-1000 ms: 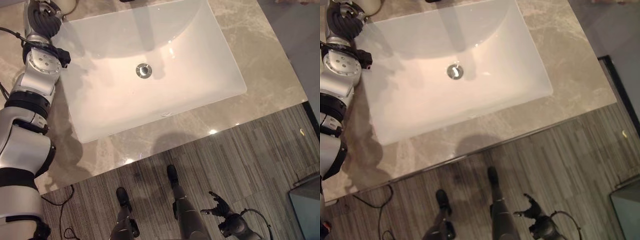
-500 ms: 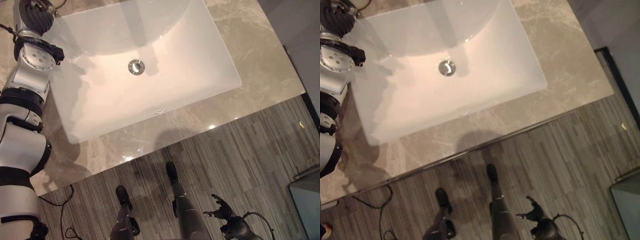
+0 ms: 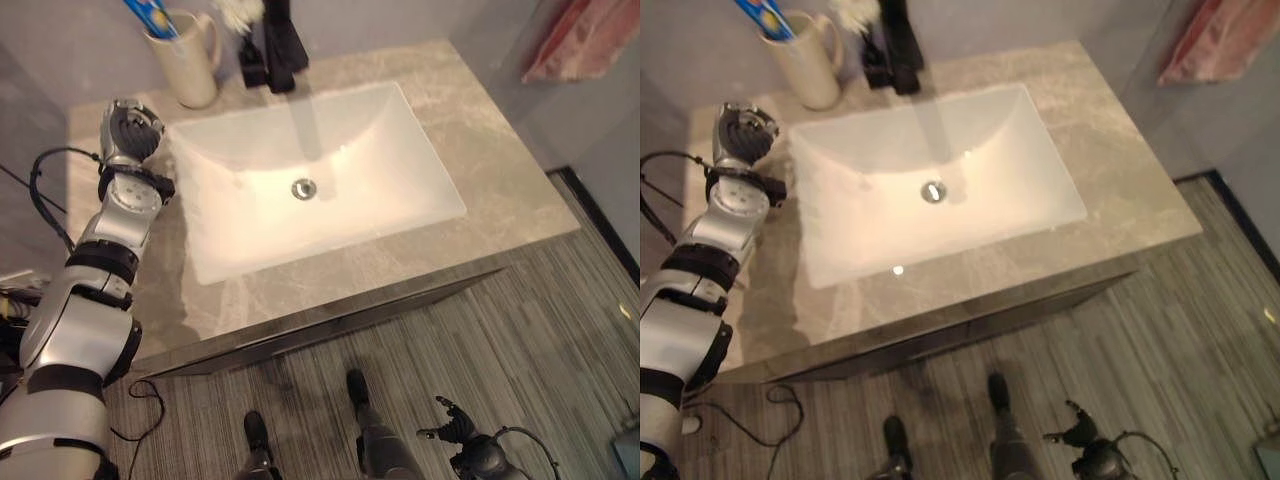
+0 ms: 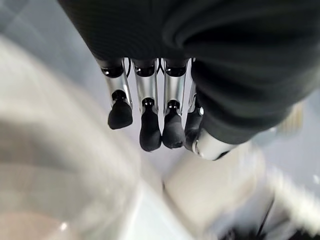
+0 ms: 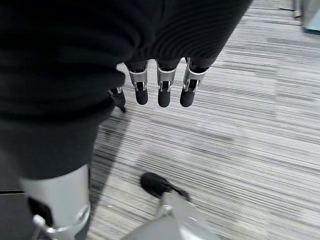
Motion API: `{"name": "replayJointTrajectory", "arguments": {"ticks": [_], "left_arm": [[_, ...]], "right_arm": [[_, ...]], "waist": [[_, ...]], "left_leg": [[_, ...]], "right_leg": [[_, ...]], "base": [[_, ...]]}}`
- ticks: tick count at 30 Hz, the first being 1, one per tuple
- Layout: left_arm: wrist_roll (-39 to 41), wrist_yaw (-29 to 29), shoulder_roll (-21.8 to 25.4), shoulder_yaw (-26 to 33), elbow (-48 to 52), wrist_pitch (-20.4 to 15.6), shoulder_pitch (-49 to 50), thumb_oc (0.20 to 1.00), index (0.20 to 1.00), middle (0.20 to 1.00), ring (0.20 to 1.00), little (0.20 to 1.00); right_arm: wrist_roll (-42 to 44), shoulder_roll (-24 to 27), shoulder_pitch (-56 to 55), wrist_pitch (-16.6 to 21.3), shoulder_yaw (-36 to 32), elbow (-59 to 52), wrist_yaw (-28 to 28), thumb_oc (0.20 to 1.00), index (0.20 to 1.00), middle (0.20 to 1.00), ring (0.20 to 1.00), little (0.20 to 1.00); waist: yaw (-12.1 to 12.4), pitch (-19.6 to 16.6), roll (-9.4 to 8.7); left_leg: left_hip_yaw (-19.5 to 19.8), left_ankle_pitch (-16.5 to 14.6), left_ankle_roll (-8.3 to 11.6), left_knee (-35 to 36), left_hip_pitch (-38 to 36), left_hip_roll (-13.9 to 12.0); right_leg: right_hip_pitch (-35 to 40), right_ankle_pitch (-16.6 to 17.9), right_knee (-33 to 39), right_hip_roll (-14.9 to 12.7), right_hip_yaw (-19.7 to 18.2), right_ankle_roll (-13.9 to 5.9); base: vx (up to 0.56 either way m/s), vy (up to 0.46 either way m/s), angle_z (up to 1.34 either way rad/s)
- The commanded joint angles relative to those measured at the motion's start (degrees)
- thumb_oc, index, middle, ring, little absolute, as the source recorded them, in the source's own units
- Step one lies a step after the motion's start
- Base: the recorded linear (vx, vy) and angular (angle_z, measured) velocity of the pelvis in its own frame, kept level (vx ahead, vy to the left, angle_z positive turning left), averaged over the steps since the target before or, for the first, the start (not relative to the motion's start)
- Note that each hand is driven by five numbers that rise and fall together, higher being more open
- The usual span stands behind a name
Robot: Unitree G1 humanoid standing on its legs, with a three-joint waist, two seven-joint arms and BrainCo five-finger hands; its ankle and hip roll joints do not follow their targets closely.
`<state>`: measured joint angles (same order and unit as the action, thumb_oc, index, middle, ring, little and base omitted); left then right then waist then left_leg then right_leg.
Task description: Put brush and paste in cup on sink, flatten towel.
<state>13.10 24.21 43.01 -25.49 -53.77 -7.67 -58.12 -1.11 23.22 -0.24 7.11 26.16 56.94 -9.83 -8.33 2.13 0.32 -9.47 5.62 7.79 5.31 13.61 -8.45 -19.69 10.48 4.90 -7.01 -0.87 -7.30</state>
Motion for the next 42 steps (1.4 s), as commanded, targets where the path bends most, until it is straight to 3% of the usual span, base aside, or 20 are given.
{"name": "replayJointTrajectory", "arguments": {"ticks": [1, 3, 4, 5, 7, 9, 13, 14, 17, 18, 19, 21, 23, 25, 28, 33, 36, 39, 40, 42], "left_arm": [[3.5, 2.4, 6.3, 7.0, 10.2, -7.2, 4.8, 0.200, 0.200, 0.200, 0.200, 0.200], [3.6, 2.5, 7.2, 10.7, 16.2, -8.0, 10.8, 0.200, 0.200, 0.200, 0.200, 0.200], [4.0, 2.3, 6.6, 18.4, 26.5, -9.7, 22.5, 0.200, 0.200, 0.200, 0.200, 0.200], [3.9, 2.3, 6.6, 18.6, 26.7, -9.7, 22.7, 0.200, 0.200, 0.200, 0.200, 0.200], [5.0, -0.4, 2.0, 29.7, 40.6, -12.3, 41.1, 0.200, 0.200, 0.200, 0.200, 0.200], [4.2, -1.5, 0.6, 32.9, 44.0, -11.9, 46.9, 0.200, 0.200, 0.200, 0.200, 0.200], [1.9, -2.7, -9.7, 41.9, 49.7, -12.6, 63.4, 0.200, 0.200, 0.200, 0.200, 0.200], [1.8, -2.8, -9.9, 42.2, 50.0, -12.5, 63.8, 0.200, 0.200, 0.200, 0.200, 0.200], [1.2, -1.9, -17.2, 45.3, 48.9, -12.2, 71.4, 0.200, 0.200, 0.200, 0.200, 0.200], [3.3, -1.1, -20.2, 46.4, 42.3, -11.5, 72.6, 0.561, 0.561, 0.561, 0.561, 0.561], [4.3, -0.8, -20.9, 46.5, 37.6, -11.1, 73.0, 1.000, 1.000, 1.000, 1.000, 1.000], [8.3, -1.7, -23.9, 43.7, 13.8, -6.0, 72.3, 1.000, 1.000, 1.000, 1.000, 1.000], [14.0, -7.6, -25.8, 39.4, 3.4, -3.2, 71.2, 1.000, 1.000, 1.000, 1.000, 1.000], [10.5, -9.4, -26.8, 36.0, -4.6, -1.2, 70.8, 1.000, 1.000, 1.000, 1.000, 1.000], [2.9, -18.5, -28.7, 28.5, -20.6, 3.5, 67.1, 1.000, 1.000, 1.000, 1.000, 1.000], [-6.4, -20.3, -28.8, 23.0, -21.3, 3.3, 65.3, 1.000, 1.000, 1.000, 1.000, 1.000], [-10.9, -21.7, -28.7, 15.1, -17.0, 2.1, 62.9, 1.000, 1.000, 1.000, 1.000, 1.000], [-11.3, -22.0, -28.7, 13.0, -15.2, 1.8, 62.1, 1.000, 1.000, 1.000, 1.000, 1.000], [-10.7, -23.2, -28.1, 9.6, -10.5, 1.3, 61.3, 1.000, 1.000, 1.000, 1.000, 1.000], [-11.2, -24.4, -27.3, 7.5, -7.6, 1.1, 61.4, 1.000, 1.000, 1.000, 1.000, 1.000]], "right_arm": [[-1.8, 0.3, -2.4, -0.5, -2.5, -0.5, 0.2, 1.000, 1.000, 1.000, 1.000, 1.000], [-2.2, 0.4, -2.8, -0.6, -2.6, -0.9, 0.5, 1.000, 1.000, 1.000, 1.000, 1.000], [-3.3, -0.8, -3.1, -1.0, -3.4, 0.8, 0.8, 1.000, 1.000, 1.000, 1.000, 1.000], [-3.3, -0.7, -3.1, -1.0, -3.3, 0.8, 0.8, 1.000, 1.000, 1.000, 1.000, 1.000], [-4.7, -2.2, -2.8, -1.8, -6.0, 2.6, 0.9, 1.000, 1.000, 1.000, 1.000, 1.000], [-5.0, -2.2, -3.0, -1.7, -6.1, 2.8, 1.1, 1.000, 1.000, 1.000, 1.000, 1.000], [-5.0, -3.5, -3.9, -1.1, -8.6, 3.6, 1.9, 1.000, 1.000, 1.000, 1.000, 1.000], [-5.0, -3.4, -4.0, -1.1, -8.4, 3.6, 1.9, 1.000, 1.000, 1.000, 1.000, 1.000], [-4.8, -4.6, -4.2, -0.7, -9.2, 4.4, 2.0, 1.000, 1.000, 1.000, 1.000, 1.000], [-4.7, -5.1, -4.2, -0.6, -9.1, 4.8, 2.0, 1.000, 1.000, 1.000, 1.000, 1.000], [-4.6, -5.0, -4.3, -0.5, -9.1, 4.5, 2.1, 1.000, 1.000, 1.000, 1.000, 1.000], [-4.6, -4.9, -3.9, -0.7, -8.8, 3.8, 2.2, 1.000, 1.000, 1.000, 1.000, 1.000], [-5.0, -4.2, -3.3, -1.1, -8.2, 3.0, 2.8, 1.000, 1.000, 1.000, 1.000, 1.000], [-5.3, -3.6, -3.1, -1.4, -7.7, 1.3, 3.5, 1.000, 1.000, 1.000, 1.000, 1.000], [-5.4, -4.2, -1.9, -1.6, -6.0, 4.7, 4.7, 1.000, 1.000, 1.000, 1.000, 1.000], [-6.4, -4.6, -1.4, -1.8, -4.8, 7.3, 5.6, 1.000, 1.000, 1.000, 1.000, 1.000], [-5.8, -4.7, -0.2, -2.1, -4.9, 10.7, 6.0, 1.000, 1.000, 1.000, 1.000, 1.000], [-5.7, -4.5, 0.5, -2.1, -5.1, 11.6, 5.8, 1.000, 1.000, 1.000, 1.000, 1.000], [-5.3, -4.0, 1.8, -2.3, -5.5, 12.4, 5.9, 1.000, 1.000, 1.000, 1.000, 1.000], [-4.7, -3.7, 2.3, -2.3, -6.3, 12.3, 6.1, 1.000, 1.000, 1.000, 1.000, 1.000]], "waist": [[0.9, -0.7, -1.04], [1.1, -0.9, -1.06], [2.1, -1.3, -1.45], [2.0, -1.3, -1.39], [3.9, -2.2, -2.03], [3.9, -2.5, -2.03], [5.5, -3.7, -2.87], [5.3, -3.7, -2.78], [6.6, -4.1, -3.46], [7.0, -4.2, -3.62], [7.1, -4.4, -3.77], [7.1, -4.4, -3.89], [6.6, -3.9, -3.23], [6.0, -3.7, -2.87], [4.7, -4.1, -2.14], [4.5, -4.2, -2.32], [4.7, -3.5, -2.86], [4.8, -3.0, -2.96], [4.9, -2.0, -2.92], [4.6, -1.8, -2.79]], "left_leg": [[4.0, 0.0, 1.38, -0.3, -0.5, -0.9], [4.0, -0.3, 1.32, -0.3, -1.5, -1.0], [4.1, -0.6, 1.16, -0.3, -3.0, -1.0], [4.1, -0.6, 1.16, -0.3, -3.1, -1.0], [4.2, -1.2, 0.72, -0.3, -4.9, -0.8], [3.9, -1.5, 0.60, -0.3, -5.7, -0.8], [3.8, -2.3, -0.01, -0.3, -8.0, -0.7], [3.7, -2.3, -0.01, -0.3, -8.2, -0.7], [4.5, -2.6, -0.47, -0.3, -9.2, -0.6], [4.8, -2.9, -0.73, -0.3, -10.1, -0.5], [4.9, -2.6, -0.83, -0.3, -10.1, -0.4], [5.2, -2.6, -1.41, -0.3, -11.4, -0.2], [5.1, -2.5, -1.88, -0.3, -12.2, -0.3], [5.0, -2.8, -2.26, -0.4, -13.0, -0.2], [4.8, -3.7, -2.82, -1.0, -14.5, 0.2], [5.5, -4.7, -3.29, -1.7, -15.1, 0.5], [10.3, -7.3, -4.21, -5.6, -13.2, 3.1], [12.3, -8.0, -4.41, -7.2, -12.3, 4.2], [15.2, -9.3, -5.08, -9.5, -10.9, 6.3], [15.2, -10.1, -5.67, -10.6, -10.5, 7.4]], "right_leg": [[4.5, -2.5, 0.1, -4.4, 2.5, -5.03], [5.6, -2.9, 0.1, -4.3, 2.8, -5.03], [7.3, -3.3, 0.1, -4.3, 3.1, -4.85], [7.3, -3.3, 0.1, -4.3, 3.1, -4.85], [9.1, -3.7, 0.1, -4.4, 3.3, -4.92], [9.6, -3.8, 0.1, -4.5, 3.1, -4.89], [12.1, -4.6, 0.1, -4.7, 3.4, -4.67], [12.2, -4.6, 0.1, -4.7, 3.4, -4.67], [14.2, -5.4, 0.1, -4.5, 4.2, -4.13], [15.3, -5.9, 0.1, -4.3, 4.6, -3.92], [15.4, -5.8, 0.1, -4.4, 4.7, -3.81], [16.8, -6.2, -0.3, -4.0, 4.6, -3.34], [16.8, -6.8, -2.1, -3.7, 4.3, -3.08], [16.5, -7.6, -3.9, -3.4, 4.0, -2.94], [16.4, -8.2, -4.9, -2.7, 3.1, -2.78], [16.7, -8.1, -4.2, -2.1, 2.2, -2.56], [16.5, -7.1, -3.3, -2.3, 0.8, -2.25], [16.1, -6.8, -3.4, -2.4, 0.4, -2.17], [15.6, -6.3, -3.9, -2.8, -0.4, -2.18], [15.5, -5.9, -4.1, -3.3, -0.7, -2.45]], "base": [[-0.01, 0.019, 0.07], [0.00, 0.011, 0.06], [-0.01, 0.023, 0.09], [-0.03, 0.051, 0.12], [-0.01, 0.058, 0.16], [0.01, 0.043, -0.13], [0.01, 0.049, -0.01], [0.01, 0.028, 0.04], [0.00, 0.009, 0.04], [0.01, 0.013, 0.05], [0.02, 0.019, 0.22], [0.01, 0.013, 0.19], [-0.01, 0.019, -0.04], [0.00, 0.044, -0.05], [0.02, 0.040, -0.11], [0.01, 0.004, -0.12], [-0.04, 0.023, -0.17], [-0.06, 0.054, -0.12], [-0.10, 0.186, -0.10], [-0.08, 0.167, -0.17]]}}
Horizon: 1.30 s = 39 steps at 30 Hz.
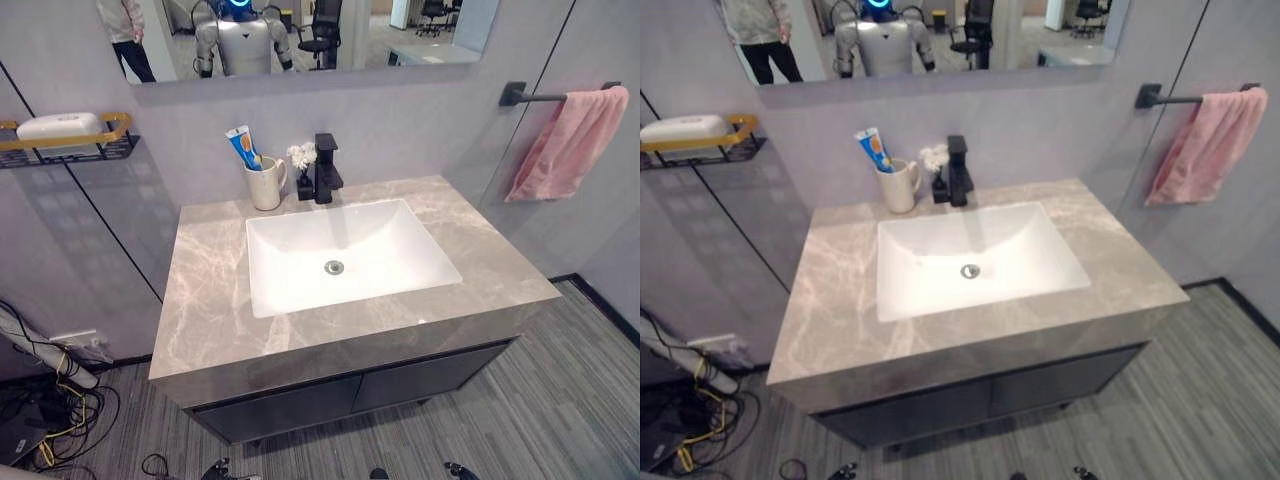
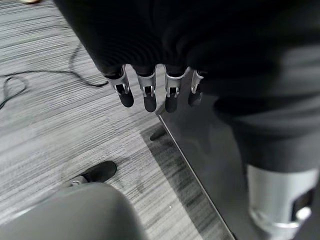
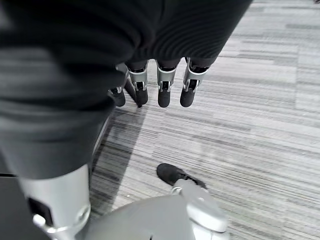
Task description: Put brush and paste in cup on sink, flatten towel.
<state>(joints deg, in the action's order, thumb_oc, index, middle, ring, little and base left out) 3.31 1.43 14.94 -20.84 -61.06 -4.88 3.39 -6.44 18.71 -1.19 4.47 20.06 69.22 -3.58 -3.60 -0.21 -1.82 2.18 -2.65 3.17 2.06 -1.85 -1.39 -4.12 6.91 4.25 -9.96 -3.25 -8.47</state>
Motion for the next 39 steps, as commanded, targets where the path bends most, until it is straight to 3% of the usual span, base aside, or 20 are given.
{"name": "replayJointTrajectory", "arguments": {"ticks": [1, 7, 9, 12, 14, 17, 22, 25, 27, 28, 30, 32, 33, 34, 35, 37, 39], "left_arm": [[-1.4, -1.9, 1.2, 1.9, 1.4, -1.8, -0.4, 1.000, 1.000, 1.000, 1.000, 1.000], [-4.5, -2.3, 3.3, -0.4, 4.7, -1.9, -1.3, 1.000, 1.000, 1.000, 1.000, 1.000], [-5.4, -1.5, 3.4, -0.5, 5.4, -2.1, -2.1, 1.000, 1.000, 1.000, 1.000, 1.000], [-5.9, -0.6, 3.5, -0.4, 4.7, -2.1, -3.1, 1.000, 1.000, 1.000, 1.000, 1.000], [-6.3, -0.2, 3.4, 0.0, 5.0, -1.8, -3.3, 1.000, 1.000, 1.000, 1.000, 1.000], [-6.4, 0.0, 3.4, 0.4, 4.8, -1.8, -3.0, 1.000, 1.000, 1.000, 1.000, 1.000], [-6.6, 0.2, 2.8, 0.4, 5.4, -1.4, -3.0, 1.000, 1.000, 1.000, 1.000, 1.000], [-5.9, 0.8, 2.1, 1.1, 6.6, -1.0, -3.2, 1.000, 1.000, 1.000, 1.000, 1.000], [-4.5, 1.8, 1.3, 2.2, 6.3, -1.0, -3.6, 1.000, 1.000, 1.000, 1.000, 1.000], [-4.1, 2.2, 1.0, 2.7, 5.6, -0.9, -3.8, 1.000, 1.000, 1.000, 1.000, 1.000], [-2.1, 3.3, 0.0, 3.9, 4.8, -1.4, -4.3, 1.000, 1.000, 1.000, 1.000, 1.000], [-1.8, 3.4, -0.2, 3.8, 4.7, -1.3, -5.1, 1.000, 1.000, 1.000, 1.000, 1.000], [-1.8, 3.8, -0.2, 3.5, 5.3, -1.5, -5.8, 1.000, 1.000, 1.000, 1.000, 1.000], [-1.5, 4.0, -0.2, 3.3, 6.0, -1.5, -6.3, 1.000, 1.000, 1.000, 1.000, 1.000], [-1.6, 4.2, -0.1, 2.7, 6.4, -1.4, -6.6, 1.000, 1.000, 1.000, 1.000, 1.000], [-1.8, 4.5, 0.3, 2.0, 6.6, -1.5, -6.8, 1.000, 1.000, 1.000, 1.000, 1.000], [-1.7, 4.4, 0.8, 2.3, 6.4, -1.7, -6.8, 1.000, 1.000, 1.000, 1.000, 1.000]], "right_arm": [[0.9, 0.9, 3.4, 0.3, -0.6, 0.1, -0.3, 1.000, 1.000, 1.000, 1.000, 1.000], [2.2, 1.1, 3.5, 0.0, -2.0, -0.6, -0.4, 1.000, 1.000, 1.000, 1.000, 1.000], [2.7, 1.4, 3.3, -0.2, -2.9, -1.5, -0.9, 1.000, 1.000, 1.000, 1.000, 1.000], [3.4, 1.4, 3.6, -0.2, -3.5, -1.9, -1.3, 1.000, 1.000, 1.000, 1.000, 1.000], [4.9, 1.4, 2.7, -0.1, -4.6, -2.7, -1.9, 1.000, 1.000, 1.000, 1.000, 1.000], [6.4, 1.4, 1.6, 0.4, -5.4, -3.2, -2.0, 1.000, 1.000, 1.000, 1.000, 1.000], [7.0, 1.7, -0.2, 0.9, -6.6, -2.2, -2.5, 1.000, 1.000, 1.000, 1.000, 1.000], [6.6, 1.4, 0.5, 0.9, -6.3, -3.0, -3.0, 1.000, 1.000, 1.000, 1.000, 1.000], [6.4, 1.0, 1.0, 1.0, -5.7, -3.9, -3.5, 1.000, 1.000, 1.000, 1.000, 1.000], [6.8, 0.9, 0.5, 1.2, -5.7, -4.5, -3.5, 1.000, 1.000, 1.000, 1.000, 1.000], [8.6, 1.3, -1.0, 1.7, -6.5, -4.7, -3.9, 1.000, 1.000, 1.000, 1.000, 1.000], [10.0, 1.6, -1.5, 2.0, -7.3, -5.1, -4.0, 1.000, 1.000, 1.000, 1.000, 1.000], [9.7, 2.7, -1.4, 2.1, -6.9, -5.7, -4.0, 1.000, 1.000, 1.000, 1.000, 1.000], [9.6, 3.3, -1.0, 2.0, -6.6, -5.9, -4.0, 1.000, 1.000, 1.000, 1.000, 1.000], [9.2, 4.1, -0.6, 1.9, -6.0, -6.6, -3.8, 1.000, 1.000, 1.000, 1.000, 1.000], [8.2, 5.0, -0.1, 1.7, -5.2, -7.2, -3.4, 1.000, 1.000, 1.000, 1.000, 1.000], [7.5, 5.8, -0.4, 1.9, -5.3, -7.4, -3.0, 1.000, 1.000, 1.000, 1.000, 1.000]], "waist": [[-0.2, 0.9, -0.68], [-1.0, 2.3, -0.92], [-1.9, 3.8, -1.16], [-1.9, 4.8, -0.82], [-1.4, 5.3, -0.03], [-1.4, 5.2, 0.53], [0.1, 4.1, 1.72], [2.9, 3.2, 1.78], [2.9, 3.0, 1.48], [2.3, 2.8, 1.47], [1.1, 1.9, 1.45], [0.4, 2.1, 1.32], [0.3, 2.9, 1.10], [0.9, 3.6, 1.36], [1.7, 4.2, 1.16], [3.6, 4.6, 1.38], [3.5, 4.3, 1.46]], "left_leg": [[3.1, -2.0, -1.08, -8.1, 5.2, 0.7], [0.2, -3.4, -3.25, -9.1, 5.7, 3.8], [-1.9, -3.8, -4.15, -9.2, 5.8, 5.7], [-4.1, -3.8, -4.35, -9.0, 5.9, 5.3], [-6.7, -3.1, -4.52, -7.6, 5.5, 4.2], [-9.1, -1.9, -5.09, -4.8, 4.4, 3.2], [-13.9, 1.0, -5.01, -0.5, 3.9, 1.9], [-21.8, 0.4, -4.35, -0.1, 2.9, -0.3], [-25.8, -0.7, -4.49, -1.3, 1.9, -0.9], [-26.1, -0.9, -4.38, -1.6, 1.6, -1.2], [-27.2, -1.0, -3.00, -3.1, 1.2, -2.5], [-27.4, -1.6, -2.15, -6.6, 2.0, -3.9], [-26.3, -2.6, -1.42, -12.1, 3.7, -5.5], [-23.2, -2.2, -0.58, -15.9, 5.3, -6.1], [-18.7, 0.3, -0.49, -17.8, 6.9, -4.8], [-7.9, 0.3, -0.51, -17.1, 8.7, 1.0], [-7.7, 0.2, -1.08, -12.5, 10.1, -0.4]], "right_leg": [[-0.3, -2.0, -3.8, -0.7, 1.7, -1.46], [-4.2, 1.5, -6.7, -3.7, -0.7, -3.10], [-6.6, 6.1, -6.5, -5.7, -2.6, -3.93], [-8.4, 6.3, -6.1, -6.1, -1.2, -3.66], [-9.3, 4.1, -6.6, -6.1, 4.9, -3.03], [-8.6, 1.5, -9.1, -3.5, 6.0, -2.49], [-4.7, -4.5, -13.8, -1.1, 13.3, -0.96], [-0.6, -7.6, -15.7, -3.7, 28.3, -1.15], [-1.8, -6.9, -15.6, -4.0, 30.8, -1.08], [-2.1, -7.1, -15.1, -3.3, 28.9, -1.15], [-0.6, -7.7, -9.6, 0.9, 24.0, 0.10], [-0.2, -7.7, -8.3, 2.1, 22.0, 0.74], [0.4, -8.5, -7.6, 3.1, 20.2, 1.54], [0.6, -9.1, -7.6, 3.9, 19.3, 2.24], [0.1, -8.6, -7.6, 4.4, 18.4, 3.48], [0.6, -8.5, -6.8, 5.0, 14.5, 3.39], [1.2, -8.6, -6.0, 4.8, 13.1, 2.67]], "base": [[-0.07, 0.173, -0.19], [-0.09, 0.192, -0.20], [-0.13, 0.242, -0.47], [-0.12, 0.117, -0.85], [-0.13, 0.149, -0.70], [-0.09, 0.068, -1.13], [-0.11, 0.038, -0.80], [-0.06, -0.037, -1.51], [-0.02, -0.138, -2.09], [0.10, -0.257, -1.42], [0.14, -0.307, -0.79], [0.10, -0.233, -0.85], [0.09, -0.190, -0.88], [0.03, -0.194, -0.44], [0.02, -0.067, -0.52], [0.11, 0.001, -0.88], [0.17, 0.051, -1.18]]}}
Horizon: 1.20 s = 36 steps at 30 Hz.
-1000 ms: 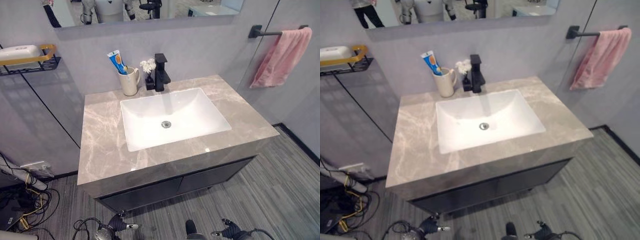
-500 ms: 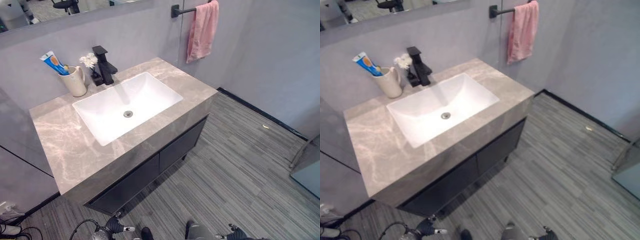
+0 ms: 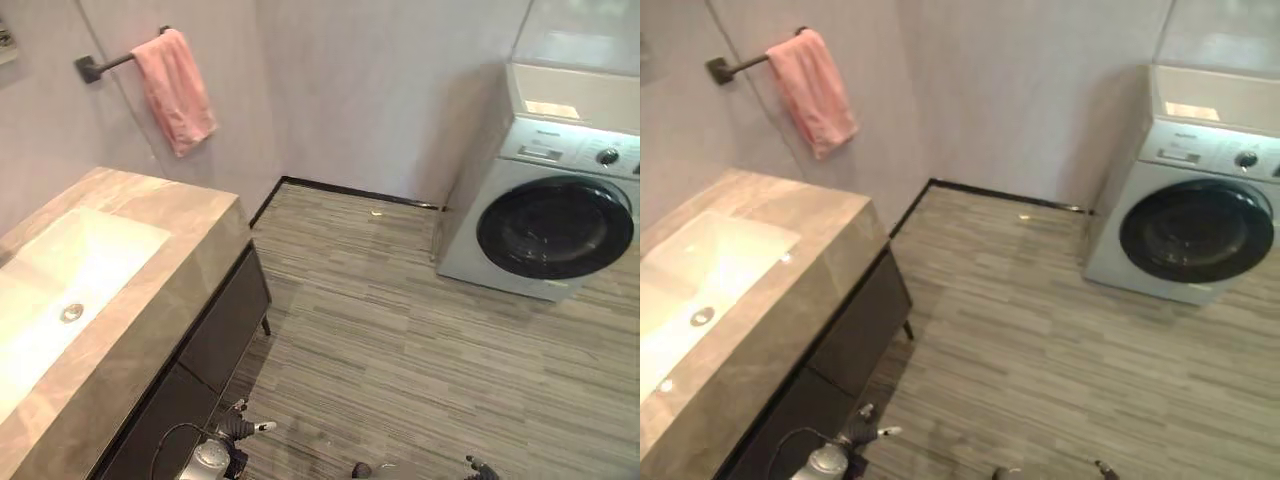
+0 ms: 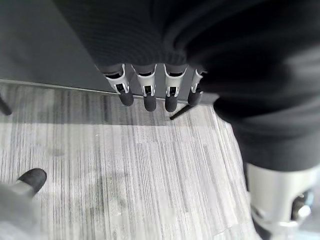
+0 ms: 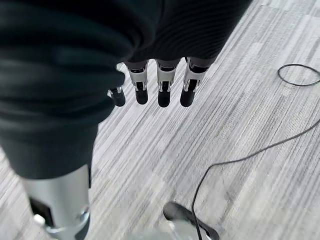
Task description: Put brush and paste in cup on sink, flatten towel.
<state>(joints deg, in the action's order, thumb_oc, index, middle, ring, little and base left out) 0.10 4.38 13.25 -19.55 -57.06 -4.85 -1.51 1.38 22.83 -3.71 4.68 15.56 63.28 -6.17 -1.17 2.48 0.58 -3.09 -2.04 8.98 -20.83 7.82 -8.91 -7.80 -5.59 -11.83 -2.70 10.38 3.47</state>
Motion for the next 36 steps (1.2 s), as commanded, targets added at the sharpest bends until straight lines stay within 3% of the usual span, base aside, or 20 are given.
{"name": "replayJointTrajectory", "arguments": {"ticks": [1, 2, 3, 5, 6, 13, 16, 19, 22, 24, 25, 27, 28, 30, 34, 36], "left_arm": [[1.4, 1.6, 2.9, 1.1, 2.3, -1.8, -1.7, 1.000, 1.000, 1.000, 1.000, 1.000], [1.2, 1.9, 3.3, 1.2, 1.4, -1.7, -2.2, 1.000, 1.000, 1.000, 1.000, 1.000], [1.4, 2.0, 3.5, 1.4, 1.4, -1.7, -2.4, 1.000, 1.000, 1.000, 1.000, 1.000], [1.4, 2.1, 4.2, 2.2, 1.6, -1.4, -2.4, 1.000, 1.000, 1.000, 1.000, 1.000], [1.6, 2.0, 4.9, 2.8, 3.1, -1.5, -2.0, 1.000, 1.000, 1.000, 1.000, 1.000], [1.8, 0.5, 6.0, 2.3, 6.7, -1.5, -0.3, 1.000, 1.000, 1.000, 1.000, 1.000], [1.6, 0.4, 6.4, 2.5, 7.4, -1.3, 0.0, 1.000, 1.000, 1.000, 1.000, 1.000], [1.7, 0.1, 7.1, 2.7, 9.5, -1.1, 0.8, 1.000, 1.000, 1.000, 1.000, 1.000], [2.0, -0.1, 7.5, 3.0, 10.3, -0.9, 1.2, 1.000, 1.000, 1.000, 1.000, 1.000], [1.5, -0.4, 7.2, 3.3, 9.2, -0.9, 1.4, 1.000, 1.000, 1.000, 1.000, 1.000], [1.5, -0.4, 7.2, 3.3, 9.2, -0.9, 1.4, 1.000, 1.000, 1.000, 1.000, 1.000], [1.5, 0.3, 6.6, 3.8, 6.0, -1.0, 0.7, 1.000, 1.000, 1.000, 1.000, 1.000], [1.4, 0.7, 6.2, 3.9, 4.4, -1.1, -0.2, 1.000, 1.000, 1.000, 1.000, 1.000], [1.2, 1.3, 5.9, 3.7, 3.2, -1.3, -1.4, 1.000, 1.000, 1.000, 1.000, 1.000], [1.4, 1.6, 5.6, 3.7, 3.3, -1.3, -2.1, 1.000, 1.000, 1.000, 1.000, 1.000], [1.3, 1.6, 4.9, 3.1, 2.4, -1.4, -2.6, 1.000, 1.000, 1.000, 1.000, 1.000]], "right_arm": [[-0.6, 2.1, 1.3, 1.8, -1.2, -2.2, -0.5, 1.000, 1.000, 1.000, 1.000, 1.000], [-1.0, 2.6, 1.7, 2.0, -1.2, -2.4, -0.9, 1.000, 1.000, 1.000, 1.000, 1.000], [-1.0, 2.7, 2.0, 2.0, -1.1, -2.7, -1.0, 1.000, 1.000, 1.000, 1.000, 1.000], [-1.3, 2.5, 2.0, 1.8, -1.2, -3.7, -0.6, 1.000, 1.000, 1.000, 1.000, 1.000], [-1.6, 2.1, 2.5, 1.9, -1.7, -3.5, -0.5, 1.000, 1.000, 1.000, 1.000, 1.000], [-1.1, 0.7, 3.1, 1.9, -2.0, -3.0, 0.3, 1.000, 1.000, 1.000, 1.000, 1.000], [-1.1, 0.4, 2.9, 1.8, -2.0, -4.3, 0.5, 1.000, 1.000, 1.000, 1.000, 1.000], [-0.9, 0.4, 2.3, 1.8, -2.4, -6.3, 0.7, 1.000, 1.000, 1.000, 1.000, 1.000], [-1.0, 0.7, 2.1, 1.7, -2.4, -8.4, 0.7, 1.000, 1.000, 1.000, 1.000, 1.000], [-0.1, 0.5, 1.4, 2.1, -2.4, -9.7, 1.2, 1.000, 1.000, 1.000, 1.000, 1.000], [-0.1, 0.5, 1.4, 2.1, -2.4, -9.7, 1.2, 1.000, 1.000, 1.000, 1.000, 1.000], [1.1, 0.3, 1.6, 2.5, -3.0, -9.6, 0.8, 1.000, 1.000, 1.000, 1.000, 1.000], [1.2, 0.1, 1.8, 2.6, -2.7, -9.5, 0.6, 1.000, 1.000, 1.000, 1.000, 1.000], [1.0, -0.1, 1.9, 2.4, -2.5, -9.6, 0.3, 1.000, 1.000, 1.000, 1.000, 1.000], [0.7, 0.2, 1.6, 2.2, -2.4, -9.7, 0.3, 1.000, 1.000, 1.000, 1.000, 1.000], [0.8, 0.5, 0.7, 2.2, -2.5, -8.6, 0.6, 1.000, 1.000, 1.000, 1.000, 1.000]], "waist": [[1.3, 1.5, -0.88], [2.3, 1.5, -0.64], [2.4, 1.8, -0.51], [1.9, 2.0, -0.61], [2.0, 1.7, -1.14], [2.9, 1.0, -2.10], [2.8, 1.0, -2.07], [2.0, 2.4, -1.31], [1.5, 3.4, -0.25], [-0.2, 3.3, -0.28], [-0.2, 3.3, -0.28], [-0.4, 2.7, -0.81], [-1.2, 2.6, -1.40], [-1.8, 2.8, -1.59], [-2.5, 2.2, -1.65], [-3.1, 0.2, -1.48]], "left_leg": [[-2.3, 1.5, -6.55, 12.3, 2.1, 6.2], [0.6, 4.1, -6.08, 14.2, 4.4, 6.8], [1.5, 4.7, -5.77, 14.9, 4.4, 6.9], [0.8, 3.3, -6.44, 13.8, 3.3, 7.5], [0.5, 1.0, -7.91, 11.8, 2.2, 9.2], [-0.8, -4.0, -10.27, 8.0, 1.1, 10.9], [-0.7, -4.6, -10.92, 8.5, -0.1, 11.4], [-0.1, -4.8, -12.40, 9.8, -3.1, 12.6], [-0.1, -4.7, -13.13, 11.2, -4.7, 12.4], [1.3, -3.8, -13.05, 13.4, -7.0, 13.2], [1.3, -3.8, -13.05, 13.4, -7.1, 13.2], [0.7, -4.5, -12.50, 15.5, -8.5, 13.6], [0.8, -5.1, -11.94, 16.8, -10.0, 14.0], [1.2, -5.2, -11.07, 17.7, -11.9, 13.7], [2.1, -5.9, -10.49, 17.5, -13.8, 13.8], [3.3, -6.6, -9.59, 17.2, -16.0, 13.0]], "right_leg": [[5.6, 3.6, 10.3, -2.4, -0.7, -9.36], [6.8, 2.9, 10.6, -1.6, -1.5, -9.27], [7.1, 2.4, 10.1, -1.4, -2.0, -9.19], [7.4, 1.2, 8.2, -1.8, -2.8, -9.44], [7.0, 0.0, 4.5, -2.6, -4.4, -10.09], [6.5, -1.0, 0.4, -4.7, -5.0, -11.63], [5.0, 0.1, -3.7, -5.4, -5.2, -12.51], [-0.7, 8.7, -15.2, -7.1, -5.8, -13.19], [-3.4, 9.6, -19.4, -7.1, -4.6, -12.76], [-7.4, 6.4, -15.9, -1.6, -6.4, -11.93], [-7.4, 6.4, -15.9, -1.6, -6.4, -11.93], [-8.2, 7.0, -5.5, -3.6, -2.9, -11.95], [-10.3, 9.8, 1.2, -3.9, -2.3, -12.79], [-11.1, 13.0, 6.0, -4.5, -2.6, -13.93], [-10.2, 14.5, 7.2, -4.1, -2.9, -13.93], [-8.9, 13.3, 6.3, -2.3, -4.0, -12.71]], "base": [[0.28, 0.088, -0.88], [0.28, 0.094, -0.31], [0.27, 0.101, -0.05], [0.23, 0.207, -0.54], [0.24, 0.269, -0.52], [0.15, 0.176, -0.28], [0.07, 0.126, 0.02], [0.06, 0.154, 0.04], [0.06, 0.113, 0.14], [0.21, 0.062, 0.01], [0.22, 0.004, -0.02], [0.24, -0.054, 0.08], [0.34, -0.084, -0.01], [0.28, -0.065, -0.08], [0.28, -0.056, 0.07], [0.41, -0.117, 0.38]]}}
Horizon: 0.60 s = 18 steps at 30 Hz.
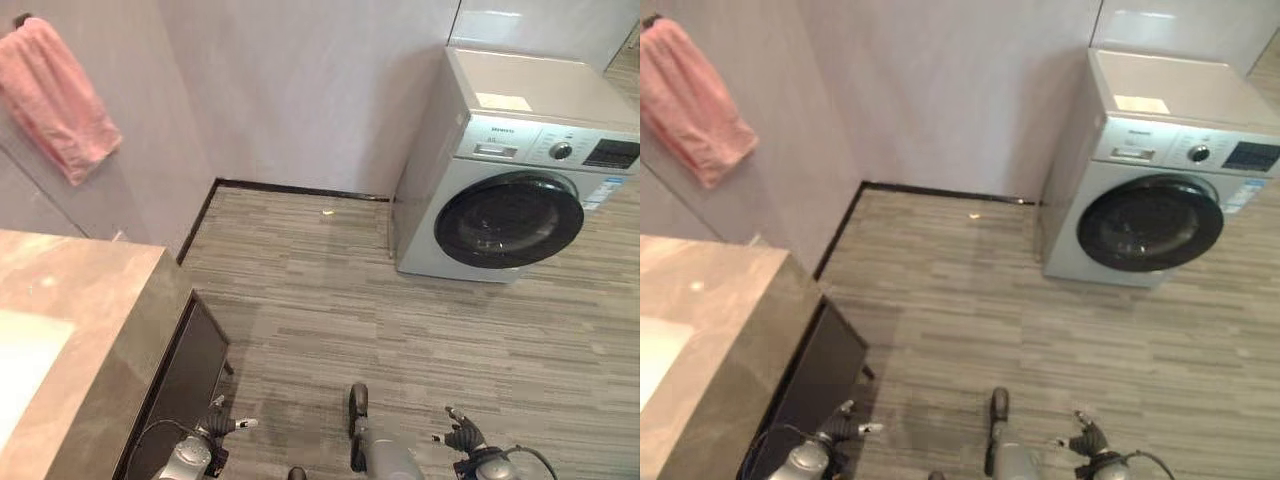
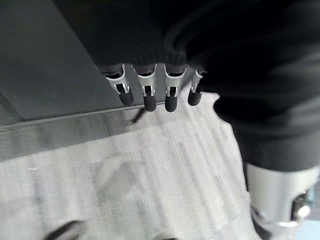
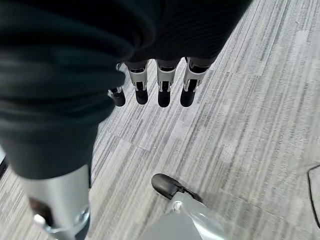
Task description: Put brush and paste in cup on sink, flatten towel.
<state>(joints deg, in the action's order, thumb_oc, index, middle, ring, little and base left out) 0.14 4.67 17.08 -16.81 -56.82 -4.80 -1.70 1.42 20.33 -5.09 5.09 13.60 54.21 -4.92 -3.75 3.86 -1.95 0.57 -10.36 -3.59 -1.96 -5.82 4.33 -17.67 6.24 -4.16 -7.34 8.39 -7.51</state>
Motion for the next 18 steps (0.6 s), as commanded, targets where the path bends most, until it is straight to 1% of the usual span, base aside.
{"name": "replayJointTrajectory", "arguments": {"ticks": [1, 2, 3, 4, 5, 6, 7, 8, 9, 10, 11, 12, 13, 14, 15, 16, 17, 18], "left_arm": [[1.3, 1.4, 1.0, 0.3, 1.8, -1.5, -2.7, 1.000, 1.000, 1.000, 1.000, 1.000], [1.4, 1.3, 1.0, 0.2, 1.8, -1.6, -2.7, 1.000, 1.000, 1.000, 1.000, 1.000], [1.4, 1.3, 0.8, 0.1, 1.4, -1.6, -2.9, 1.000, 1.000, 1.000, 1.000, 1.000], [1.4, 1.3, 0.8, 0.1, 1.4, -1.6, -2.9, 1.000, 1.000, 1.000, 1.000, 1.000], [1.2, 1.3, 0.8, 0.0, 1.1, -1.5, -3.0, 1.000, 1.000, 1.000, 1.000, 1.000], [0.9, 1.2, 1.1, -0.6, 0.8, -1.5, -3.8, 1.000, 1.000, 1.000, 1.000, 1.000], [0.7, 1.3, 1.4, -1.0, 0.9, -1.3, -4.6, 1.000, 1.000, 1.000, 1.000, 1.000], [0.7, 1.1, 1.5, -1.2, 1.0, -1.2, -5.3, 1.000, 1.000, 1.000, 1.000, 1.000], [0.7, 1.1, 1.5, -1.2, 1.0, -1.2, -5.3, 1.000, 1.000, 1.000, 1.000, 1.000], [0.4, 1.3, 2.0, -1.7, 1.4, -1.1, -5.9, 1.000, 1.000, 1.000, 1.000, 1.000], [0.3, 1.4, 1.9, -2.0, 1.4, -0.9, -6.5, 1.000, 1.000, 1.000, 1.000, 1.000], [0.0, 1.7, 1.8, -2.3, 0.7, -1.0, -7.1, 1.000, 1.000, 1.000, 1.000, 1.000], [0.0, 1.7, 1.8, -2.3, 0.7, -1.0, -7.1, 1.000, 1.000, 1.000, 1.000, 1.000], [-0.4, 2.0, 1.9, -2.4, 0.3, -0.9, -7.5, 1.000, 1.000, 1.000, 1.000, 1.000], [-0.5, 2.2, 1.8, -2.4, -0.2, -1.0, -7.7, 1.000, 1.000, 1.000, 1.000, 1.000], [-0.8, 2.7, 1.8, -2.4, -0.7, -0.9, -8.0, 1.000, 1.000, 1.000, 1.000, 1.000], [-1.0, 2.9, 1.8, -2.4, -0.7, -1.0, -8.0, 1.000, 1.000, 1.000, 1.000, 1.000], [-1.1, 2.9, 1.7, -2.4, -0.9, -1.1, -7.9, 1.000, 1.000, 1.000, 1.000, 1.000]], "right_arm": [[0.7, 3.2, 1.8, 1.8, -0.5, 0.5, -0.5, 1.000, 1.000, 1.000, 1.000, 1.000], [0.8, 3.4, 1.5, 1.8, -0.4, 0.4, -0.2, 1.000, 1.000, 1.000, 1.000, 1.000], [0.7, 3.7, 1.3, 1.8, -0.3, -0.2, -0.1, 1.000, 1.000, 1.000, 1.000, 1.000], [0.7, 3.7, 1.3, 1.8, -0.3, -0.2, -0.1, 1.000, 1.000, 1.000, 1.000, 1.000], [0.6, 4.0, 1.2, 1.8, 0.0, -0.1, 0.1, 1.000, 1.000, 1.000, 1.000, 1.000], [0.2, 4.7, 0.9, 1.9, 0.7, -1.3, 0.2, 1.000, 1.000, 1.000, 1.000, 1.000], [0.3, 5.3, 0.8, 2.1, 0.8, -2.6, 0.1, 1.000, 1.000, 1.000, 1.000, 1.000], [0.7, 5.7, 0.5, 2.1, 1.0, -3.7, 0.2, 1.000, 1.000, 1.000, 1.000, 1.000], [0.7, 5.7, 0.5, 2.1, 1.0, -3.7, 0.2, 1.000, 1.000, 1.000, 1.000, 1.000], [0.3, 6.5, 0.2, 1.9, 1.3, -5.1, 0.3, 1.000, 1.000, 1.000, 1.000, 1.000], [0.0, 6.8, -0.1, 1.8, 1.3, -5.1, 0.2, 1.000, 1.000, 1.000, 1.000, 1.000], [-0.2, 7.0, -0.4, 1.9, 1.2, -5.0, 0.0, 1.000, 1.000, 1.000, 1.000, 1.000], [-0.2, 7.0, -0.4, 1.9, 1.2, -5.0, 0.0, 1.000, 1.000, 1.000, 1.000, 1.000], [-0.5, 7.3, -0.9, 1.9, 0.8, -6.2, 0.0, 1.000, 1.000, 1.000, 1.000, 1.000], [-0.4, 7.2, -1.2, 2.1, 0.7, -6.4, -0.1, 1.000, 1.000, 1.000, 1.000, 1.000], [-0.8, 7.2, -1.6, 2.3, 0.9, -6.6, -0.2, 1.000, 1.000, 1.000, 1.000, 1.000], [-1.1, 7.3, -1.7, 2.4, 1.1, -7.0, -0.2, 1.000, 1.000, 1.000, 1.000, 1.000], [-1.5, 7.4, -1.7, 2.5, 1.3, -7.2, -0.2, 1.000, 1.000, 1.000, 1.000, 1.000]], "waist": [[-0.8, -1.7, 1.18], [-1.0, -2.1, 1.36], [-1.1, -2.2, 1.45], [-1.1, -2.2, 1.46], [-1.0, -2.3, 1.40], [-0.8, -1.6, 0.40], [-0.4, -0.7, -0.78], [0.1, 0.3, -1.47], [0.1, 0.3, -1.44], [0.4, 0.8, -2.26], [0.8, 1.0, -2.62], [1.3, 1.5, -2.62], [1.3, 1.4, -2.72], [1.4, 1.4, -2.91], [1.7, 1.4, -2.91], [2.6, 1.5, -1.95], [3.1, 1.7, -1.62], [3.4, 1.8, -1.53]], "left_leg": [[0.0, 2.0, 3.52, -2.4, -2.7, -0.7], [0.5, 2.5, 4.23, -3.9, -2.6, -1.0], [1.0, 4.0, 5.39, -7.4, -1.9, -1.3], [1.0, 3.9, 5.39, -7.4, -1.9, -1.3], [1.1, 6.5, 6.67, -11.5, -0.7, -1.9], [0.7, 13.0, 9.40, -21.8, 3.8, -3.4], [-0.1, 15.7, 10.09, -27.4, 6.9, -4.4], [-0.8, 15.4, 9.80, -31.1, 9.4, -5.0], [-0.8, 15.4, 9.80, -31.2, 9.5, -5.0], [-3.6, 15.4, 8.71, -30.1, 12.6, -7.1], [-5.4, 14.4, 8.17, -28.0, 15.2, -7.7], [-7.5, 12.5, 7.70, -25.9, 17.7, -8.7], [-7.5, 12.7, 7.64, -25.7, 17.9, -8.6], [-9.1, 12.0, 7.16, -21.7, 19.8, -9.3], [-9.8, 12.0, 6.91, -18.1, 20.8, -9.7], [-9.8, 16.1, 7.42, -8.6, 22.5, -10.6], [-10.0, 18.4, 7.97, -4.5, 23.5, -10.9], [-10.3, 19.8, 8.31, -1.3, 23.7, -11.4]], "right_leg": [[1.2, 0.9, -2.1, 3.1, -1.9, -1.30], [1.6, 0.0, -2.6, 3.9, -1.8, -0.62], [2.4, -0.8, -2.8, 4.6, -1.5, 0.18], [2.4, -0.8, -2.8, 4.6, -1.5, 0.18], [3.5, -1.7, -2.7, 5.3, -1.0, 0.99], [6.5, -3.1, -2.0, 5.7, -0.6, 2.59], [7.7, -3.8, -1.8, 5.1, -0.5, 3.49], [8.7, -4.7, -1.9, 5.3, -0.5, 4.37], [8.7, -4.7, -1.9, 5.3, -0.5, 4.37], [10.2, -6.5, -2.0, 5.7, -0.2, 5.09], [11.6, -7.4, -1.6, 5.5, 0.1, 5.12], [13.2, -8.4, -1.5, 5.8, 0.6, 4.98], [13.1, -8.3, -1.4, 5.7, 0.6, 4.96], [14.1, -9.1, -1.1, 5.7, 0.9, 4.65], [14.7, -9.7, -1.2, 6.1, 0.8, 4.44], [16.5, -10.9, -0.9, 7.7, 0.6, 4.11], [18.0, -11.6, -0.6, 8.4, 0.3, 4.02], [19.2, -12.3, -0.4, 8.7, -0.3, 3.84]], "base": [[0.48, -0.160, 0.63], [0.34, -0.150, 0.43], [0.22, -0.099, 0.34], [0.21, -0.128, 0.18], [0.27, -0.224, 0.15], [0.33, -0.318, 0.24], [0.25, -0.311, 0.19], [0.09, -0.160, 0.23], [0.20, -0.200, 0.08], [0.26, -0.176, 0.02], [0.36, -0.204, 0.18], [0.18, -0.070, 0.30], [0.21, -0.046, 0.43], [0.21, -0.028, 0.13], [0.43, -0.013, 0.00], [0.45, 0.012, -0.08], [0.47, 0.033, -0.03], [0.26, 0.017, -0.10]]}}
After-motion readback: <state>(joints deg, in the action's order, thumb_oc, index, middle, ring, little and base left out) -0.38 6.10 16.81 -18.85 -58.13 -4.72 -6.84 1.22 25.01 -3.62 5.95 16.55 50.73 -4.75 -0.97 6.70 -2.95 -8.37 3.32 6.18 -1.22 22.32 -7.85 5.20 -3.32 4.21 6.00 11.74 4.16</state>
